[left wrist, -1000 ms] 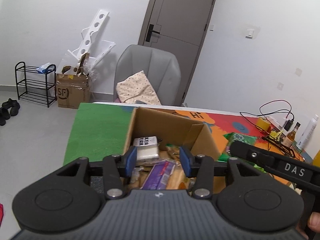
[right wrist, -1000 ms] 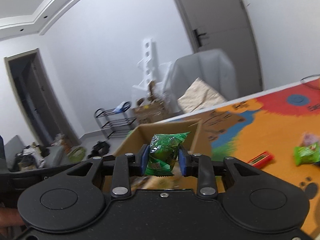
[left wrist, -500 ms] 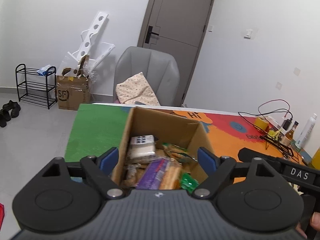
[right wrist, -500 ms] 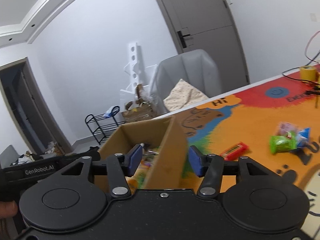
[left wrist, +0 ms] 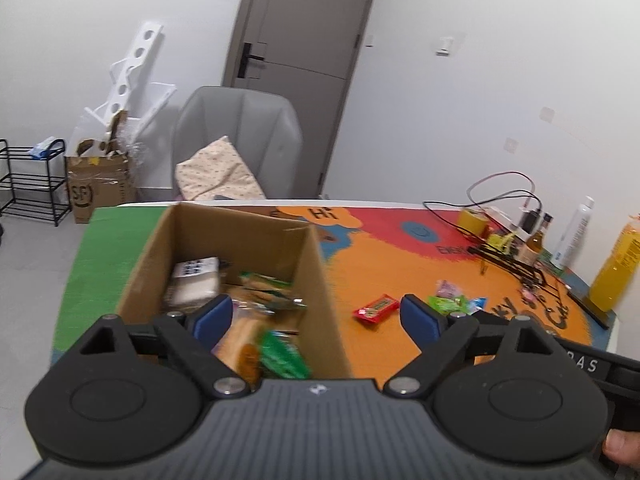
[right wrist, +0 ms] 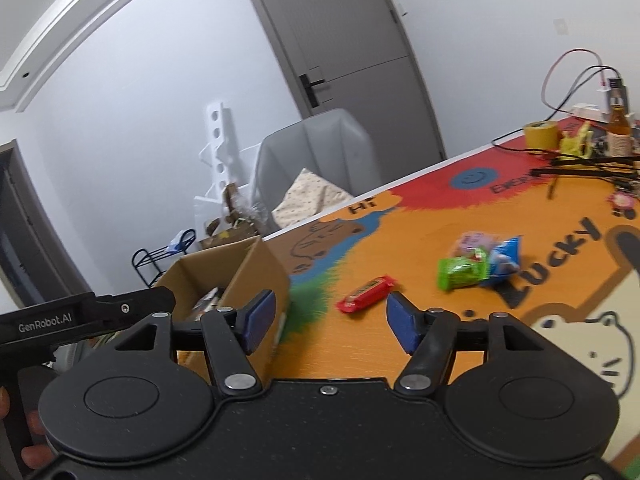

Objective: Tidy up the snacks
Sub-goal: 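Move both tools back toward the red bar and blue candy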

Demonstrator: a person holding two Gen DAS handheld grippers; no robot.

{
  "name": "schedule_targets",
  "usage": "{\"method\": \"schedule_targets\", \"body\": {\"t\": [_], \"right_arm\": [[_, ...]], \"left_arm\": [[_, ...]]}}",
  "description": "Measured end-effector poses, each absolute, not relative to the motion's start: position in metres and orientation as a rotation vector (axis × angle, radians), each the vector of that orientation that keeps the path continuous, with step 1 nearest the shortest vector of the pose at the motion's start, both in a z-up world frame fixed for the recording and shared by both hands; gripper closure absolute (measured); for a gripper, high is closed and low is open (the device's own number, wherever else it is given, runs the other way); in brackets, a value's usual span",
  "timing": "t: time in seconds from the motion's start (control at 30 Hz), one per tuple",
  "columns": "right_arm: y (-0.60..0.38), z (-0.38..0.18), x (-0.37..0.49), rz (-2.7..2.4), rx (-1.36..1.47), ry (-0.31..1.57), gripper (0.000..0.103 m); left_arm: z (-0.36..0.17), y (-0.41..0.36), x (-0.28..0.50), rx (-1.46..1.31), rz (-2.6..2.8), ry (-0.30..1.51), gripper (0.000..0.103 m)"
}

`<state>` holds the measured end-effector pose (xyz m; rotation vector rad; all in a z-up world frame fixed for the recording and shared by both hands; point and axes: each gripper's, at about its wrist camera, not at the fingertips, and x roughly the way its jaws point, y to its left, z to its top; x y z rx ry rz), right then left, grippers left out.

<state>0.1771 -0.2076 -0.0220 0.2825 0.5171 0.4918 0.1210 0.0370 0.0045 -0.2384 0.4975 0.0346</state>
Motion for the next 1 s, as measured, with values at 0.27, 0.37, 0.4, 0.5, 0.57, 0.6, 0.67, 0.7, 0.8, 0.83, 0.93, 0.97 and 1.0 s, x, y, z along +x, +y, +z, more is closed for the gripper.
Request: {"method": "schedule_targets", "body": {"t": [0.27, 0.37, 0.4, 0.5, 0.57, 0.6, 0.67, 0.7, 0.8, 0.83, 0.93, 0.97, 1.0], "right_arm": [[-0.238, -0.026, 0.175, 0.43, 0.297, 0.508, 0.04], [-0.248, -0.028, 0.173, 0.413, 0.302, 0.508, 0.04], [-0.251, -0.029, 0.173, 0.408, 0.304, 0.507, 0.04], [-0.26, -0.031, 0.173, 0.389, 0.309, 0.505, 0.04], [-0.266, -0.033, 0.173, 0.379, 0.311, 0.503, 0.04], [-0.269, -0.034, 0.173, 0.374, 0.313, 0.502, 0.04], [-0.273, -0.037, 0.174, 0.366, 0.317, 0.503, 0.04], [-0.275, -0.038, 0.175, 0.363, 0.32, 0.504, 0.04], [-0.281, -0.043, 0.18, 0.351, 0.33, 0.511, 0.04], [-0.283, -0.045, 0.182, 0.348, 0.335, 0.515, 0.04], [-0.288, -0.05, 0.19, 0.342, 0.346, 0.523, 0.04], [-0.289, -0.052, 0.193, 0.34, 0.35, 0.527, 0.04], [-0.29, -0.054, 0.195, 0.339, 0.352, 0.53, 0.04]], "left_arm": [[0.004, 0.002, 0.13, -0.219, -0.041, 0.503, 0.013], [0.003, -0.01, 0.132, -0.211, -0.06, 0.508, 0.013], [0.003, -0.013, 0.133, -0.21, -0.066, 0.509, 0.013], [0.002, -0.022, 0.136, -0.203, -0.077, 0.513, 0.013], [0.0, -0.027, 0.139, -0.199, -0.082, 0.519, 0.013], [-0.001, -0.03, 0.14, -0.196, -0.084, 0.521, 0.013], [-0.002, -0.035, 0.143, -0.19, -0.089, 0.524, 0.013], [-0.003, -0.038, 0.144, -0.187, -0.091, 0.526, 0.013], [-0.006, -0.046, 0.151, -0.177, -0.099, 0.535, 0.013], [-0.007, -0.048, 0.152, -0.174, -0.101, 0.538, 0.013], [-0.011, -0.054, 0.16, -0.168, -0.102, 0.548, 0.013], [-0.012, -0.056, 0.164, -0.166, -0.102, 0.552, 0.013], [-0.014, -0.057, 0.167, -0.166, -0.101, 0.556, 0.013]]}}
